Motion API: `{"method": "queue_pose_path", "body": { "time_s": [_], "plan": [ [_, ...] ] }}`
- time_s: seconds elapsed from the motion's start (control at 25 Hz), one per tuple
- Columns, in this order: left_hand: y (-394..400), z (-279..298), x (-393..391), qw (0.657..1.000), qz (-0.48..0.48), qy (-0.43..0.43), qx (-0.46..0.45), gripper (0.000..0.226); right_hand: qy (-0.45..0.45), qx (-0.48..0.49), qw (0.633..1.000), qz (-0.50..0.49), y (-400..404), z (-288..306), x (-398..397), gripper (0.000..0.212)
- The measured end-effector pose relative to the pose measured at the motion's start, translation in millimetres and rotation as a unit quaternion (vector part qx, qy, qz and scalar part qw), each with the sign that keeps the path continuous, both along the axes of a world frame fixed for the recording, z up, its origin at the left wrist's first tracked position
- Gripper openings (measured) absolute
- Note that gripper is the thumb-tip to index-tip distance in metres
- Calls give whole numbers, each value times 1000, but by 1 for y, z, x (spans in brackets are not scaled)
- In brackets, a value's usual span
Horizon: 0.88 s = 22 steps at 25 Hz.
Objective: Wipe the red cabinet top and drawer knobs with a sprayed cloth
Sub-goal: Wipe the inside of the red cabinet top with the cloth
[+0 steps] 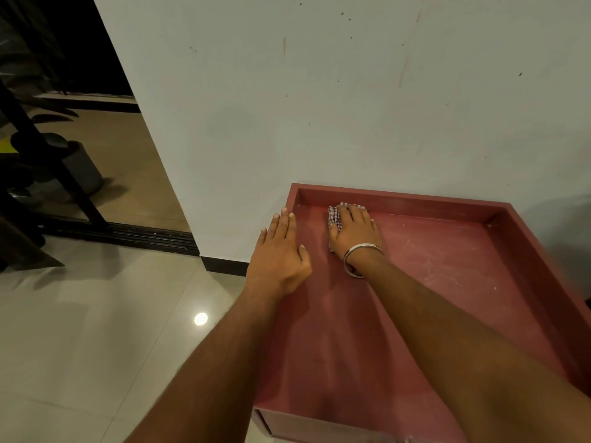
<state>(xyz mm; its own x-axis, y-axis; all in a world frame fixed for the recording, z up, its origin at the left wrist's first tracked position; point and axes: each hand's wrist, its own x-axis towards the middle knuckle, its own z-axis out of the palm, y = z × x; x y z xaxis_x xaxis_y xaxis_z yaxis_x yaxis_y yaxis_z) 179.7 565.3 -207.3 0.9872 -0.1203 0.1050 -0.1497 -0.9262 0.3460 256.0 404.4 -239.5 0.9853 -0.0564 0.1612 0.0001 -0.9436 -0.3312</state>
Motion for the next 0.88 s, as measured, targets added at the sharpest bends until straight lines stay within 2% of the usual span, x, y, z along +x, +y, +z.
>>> {"method": "queue_pose_path", "body": {
  "time_s": [0.08, 0.32, 0.52, 0.64, 0.8, 0.88],
  "plan": [
    [-1, -1, 0, 1000, 1, -10, 11, 68, 4, 7, 1000, -10, 9, 1, 3, 56],
    [0, 0, 2, 1000, -3, 1, 10, 67, 14, 6, 999, 46, 13, 1, 3, 61],
    [1, 0, 2, 1000, -3, -5, 9, 67, 8, 15, 1000, -18, -30, -3, -3, 60],
    [0, -2, 1, 1000, -3, -8, 12, 68, 11, -1, 999, -37, -22, -4, -11, 62],
    [2, -3, 1, 1000, -5, -7, 8, 68, 15, 3, 999, 40, 27, -5, -36, 62],
    [1, -2, -3, 1000, -12, -1, 4, 68, 15, 8, 999, 51, 26, -3, -42, 61]
  ]
}}
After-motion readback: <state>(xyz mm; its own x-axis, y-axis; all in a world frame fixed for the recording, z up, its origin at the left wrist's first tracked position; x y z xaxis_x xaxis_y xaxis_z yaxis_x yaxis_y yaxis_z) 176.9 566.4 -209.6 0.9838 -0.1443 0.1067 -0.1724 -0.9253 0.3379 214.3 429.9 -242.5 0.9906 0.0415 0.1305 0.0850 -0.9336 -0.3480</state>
